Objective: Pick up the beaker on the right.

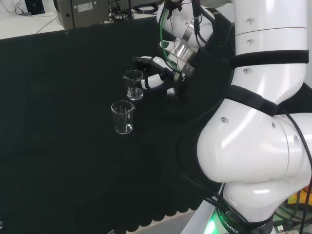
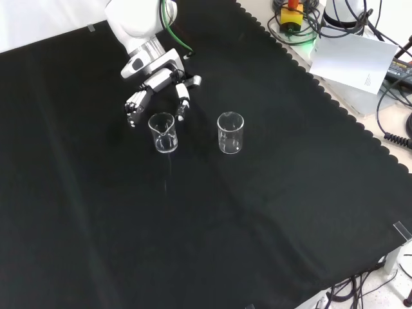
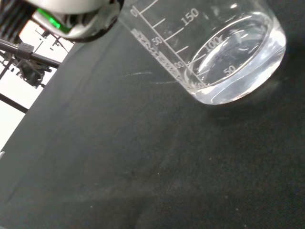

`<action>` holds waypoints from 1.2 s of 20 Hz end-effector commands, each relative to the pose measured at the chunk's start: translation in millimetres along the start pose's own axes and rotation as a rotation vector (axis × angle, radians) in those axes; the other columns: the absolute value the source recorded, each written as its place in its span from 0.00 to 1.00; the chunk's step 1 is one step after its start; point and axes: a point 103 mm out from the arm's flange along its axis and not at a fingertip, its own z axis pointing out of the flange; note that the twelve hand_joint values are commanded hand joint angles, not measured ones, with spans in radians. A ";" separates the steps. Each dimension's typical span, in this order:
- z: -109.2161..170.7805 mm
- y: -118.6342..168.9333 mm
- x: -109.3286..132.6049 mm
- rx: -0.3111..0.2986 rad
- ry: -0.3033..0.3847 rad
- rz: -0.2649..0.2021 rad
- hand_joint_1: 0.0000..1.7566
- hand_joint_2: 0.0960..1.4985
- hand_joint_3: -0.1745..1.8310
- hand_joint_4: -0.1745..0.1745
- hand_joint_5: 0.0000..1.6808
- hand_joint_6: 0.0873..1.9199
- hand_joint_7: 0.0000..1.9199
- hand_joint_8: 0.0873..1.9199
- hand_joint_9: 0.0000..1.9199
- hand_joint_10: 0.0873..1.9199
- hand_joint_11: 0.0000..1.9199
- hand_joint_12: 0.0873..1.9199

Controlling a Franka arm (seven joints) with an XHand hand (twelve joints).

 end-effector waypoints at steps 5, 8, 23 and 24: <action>10.1 3.6 1.6 0.004 0.017 -0.002 0.52 0.29 0.43 0.31 0.25 0.00 0.11 0.33 0.17 0.31 0.03 0.71; 12.8 4.6 2.4 -0.002 0.022 0.000 0.52 0.28 0.43 0.30 0.27 0.00 0.14 0.35 0.21 0.32 0.04 0.72; 28.0 13.9 0.8 -0.071 0.089 -0.010 0.54 0.28 0.44 0.30 0.32 0.01 0.21 0.38 0.28 0.30 0.08 0.70; 28.6 13.9 0.1 -0.073 0.092 -0.011 0.54 0.28 0.44 0.30 0.32 0.01 0.20 0.38 0.28 0.29 0.08 0.70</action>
